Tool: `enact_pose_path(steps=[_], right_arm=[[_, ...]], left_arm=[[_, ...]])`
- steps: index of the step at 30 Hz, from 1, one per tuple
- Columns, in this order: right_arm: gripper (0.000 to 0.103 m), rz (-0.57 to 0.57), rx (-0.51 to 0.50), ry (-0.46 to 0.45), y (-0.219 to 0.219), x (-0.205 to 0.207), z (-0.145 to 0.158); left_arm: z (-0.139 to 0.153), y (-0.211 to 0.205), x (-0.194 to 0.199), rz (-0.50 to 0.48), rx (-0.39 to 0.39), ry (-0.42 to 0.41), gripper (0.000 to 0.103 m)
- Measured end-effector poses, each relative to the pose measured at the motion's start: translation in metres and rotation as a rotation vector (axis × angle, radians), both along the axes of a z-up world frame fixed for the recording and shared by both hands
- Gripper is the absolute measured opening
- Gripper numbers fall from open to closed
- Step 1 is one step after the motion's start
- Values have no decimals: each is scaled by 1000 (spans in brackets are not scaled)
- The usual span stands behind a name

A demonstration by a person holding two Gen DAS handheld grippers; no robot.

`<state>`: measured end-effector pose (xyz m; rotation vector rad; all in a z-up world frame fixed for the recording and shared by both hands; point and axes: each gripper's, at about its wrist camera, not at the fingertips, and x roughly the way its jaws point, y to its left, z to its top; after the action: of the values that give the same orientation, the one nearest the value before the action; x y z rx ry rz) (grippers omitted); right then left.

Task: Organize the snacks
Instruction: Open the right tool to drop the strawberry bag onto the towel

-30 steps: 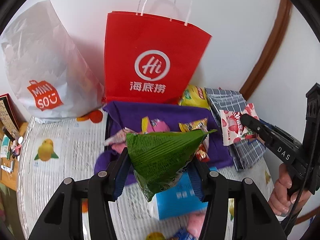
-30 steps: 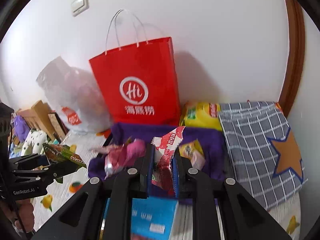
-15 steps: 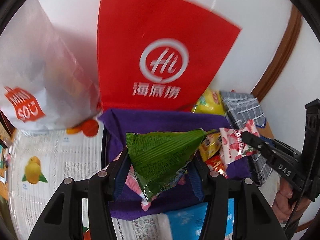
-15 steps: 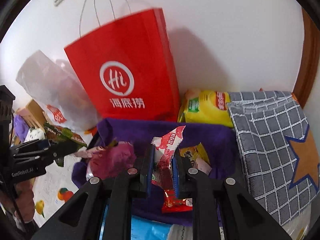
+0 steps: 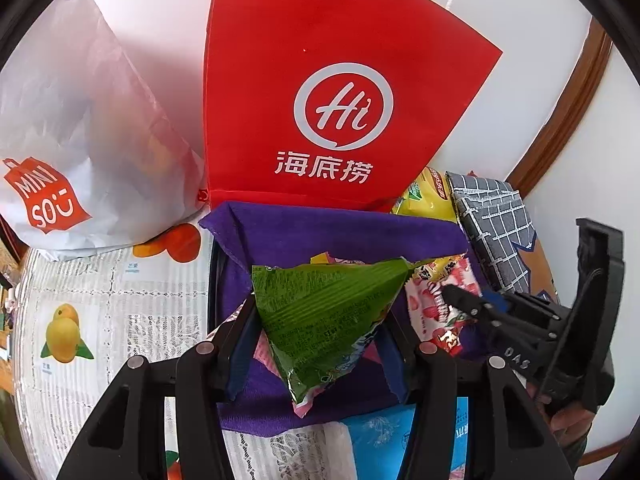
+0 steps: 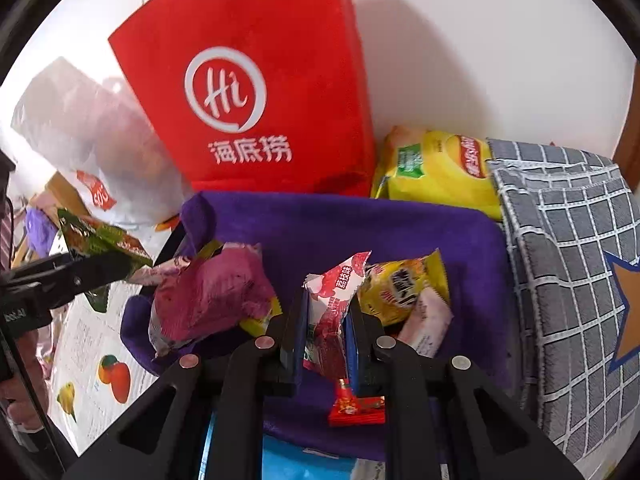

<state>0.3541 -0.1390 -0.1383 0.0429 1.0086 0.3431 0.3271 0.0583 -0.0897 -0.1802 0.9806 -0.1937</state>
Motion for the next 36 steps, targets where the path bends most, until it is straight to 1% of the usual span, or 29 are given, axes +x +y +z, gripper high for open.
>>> enact_pose_path(steps=[7,11,13,17,20,25,28,32,34,36], right_arm=[[17,21,-46,45,8,1,-13],[17,9,-73,73,6,3,-19],[18,9,-68,84,4,3,-21],[19,1,-83,86,2,4,-20],[23,-17,-90,80,-1,4,-17],[43,-29,-100,45,-5,1,-4],[50,-42,-110,10,-8,-3,8],[55,-62,-107,-32,-16,-6,22],[56,-80,-104,-48,-20,-6,27],[56,-96,-83,-54,-25,-6,32]], left_arm=[[0,0,0,1,8,1,52],[-2,-3,1,-3,16,7,52],[-3,-5,1,-6,19,10,52],[-4,-8,1,-14,23,16,52],[-6,-11,1,-25,19,24,52],[-9,-16,2,-34,30,38,52],[-11,-20,3,-47,37,49,52],[-15,-27,3,-74,42,67,52],[-20,-32,4,-95,38,91,52],[-22,-35,4,-98,46,99,52]])
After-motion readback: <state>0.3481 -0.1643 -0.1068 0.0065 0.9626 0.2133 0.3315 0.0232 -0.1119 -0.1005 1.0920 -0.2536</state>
